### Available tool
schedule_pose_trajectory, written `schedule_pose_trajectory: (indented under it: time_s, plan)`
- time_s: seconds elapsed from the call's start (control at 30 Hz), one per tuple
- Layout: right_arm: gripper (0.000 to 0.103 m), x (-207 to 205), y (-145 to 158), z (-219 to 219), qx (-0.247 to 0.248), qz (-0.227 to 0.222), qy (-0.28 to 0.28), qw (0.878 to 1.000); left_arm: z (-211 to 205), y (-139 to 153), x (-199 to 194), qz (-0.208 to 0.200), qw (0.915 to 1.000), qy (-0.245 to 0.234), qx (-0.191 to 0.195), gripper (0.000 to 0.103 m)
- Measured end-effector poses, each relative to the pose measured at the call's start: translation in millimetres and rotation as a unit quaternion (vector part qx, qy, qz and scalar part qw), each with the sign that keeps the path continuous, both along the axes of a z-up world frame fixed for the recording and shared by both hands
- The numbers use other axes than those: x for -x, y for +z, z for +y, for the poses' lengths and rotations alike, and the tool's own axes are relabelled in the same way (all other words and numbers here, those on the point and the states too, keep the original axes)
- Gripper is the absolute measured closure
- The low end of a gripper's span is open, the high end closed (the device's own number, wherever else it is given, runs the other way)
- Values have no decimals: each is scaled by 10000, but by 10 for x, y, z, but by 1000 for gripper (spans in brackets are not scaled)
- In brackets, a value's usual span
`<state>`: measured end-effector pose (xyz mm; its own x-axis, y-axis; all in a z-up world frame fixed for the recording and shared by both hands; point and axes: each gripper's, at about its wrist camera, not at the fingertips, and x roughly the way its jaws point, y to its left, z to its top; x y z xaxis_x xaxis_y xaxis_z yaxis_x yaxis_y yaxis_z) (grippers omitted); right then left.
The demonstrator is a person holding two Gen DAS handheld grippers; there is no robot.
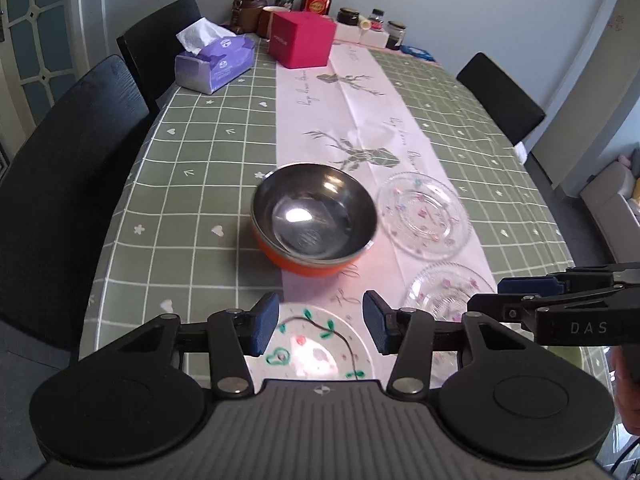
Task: Organize plates and bowls
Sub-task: 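Move both grippers toward the rim of the orange steel bowl, then grasp the orange bowl rim with both grippers and lift it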
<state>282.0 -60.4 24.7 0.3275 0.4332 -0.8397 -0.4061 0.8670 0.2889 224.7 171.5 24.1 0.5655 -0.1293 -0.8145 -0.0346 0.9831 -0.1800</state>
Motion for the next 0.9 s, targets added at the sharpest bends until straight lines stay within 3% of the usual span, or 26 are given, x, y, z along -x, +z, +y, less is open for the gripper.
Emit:
schedule_pose_trajectory:
  time_s: [0.4,0.7,0.9]
  plan:
    - [70,-897,-319,454,-11,755,-214,9969,319,-393,-866,544,9968,523,248,65]
    - [79,-1234,-632,625,54,1234,-304,9919,384,-713,-1177,903,9937,650,124,71]
    - [87,-1329,-764,715,82,1426,-354,9891,404,-824,-1267,1041,9918,725,136,86]
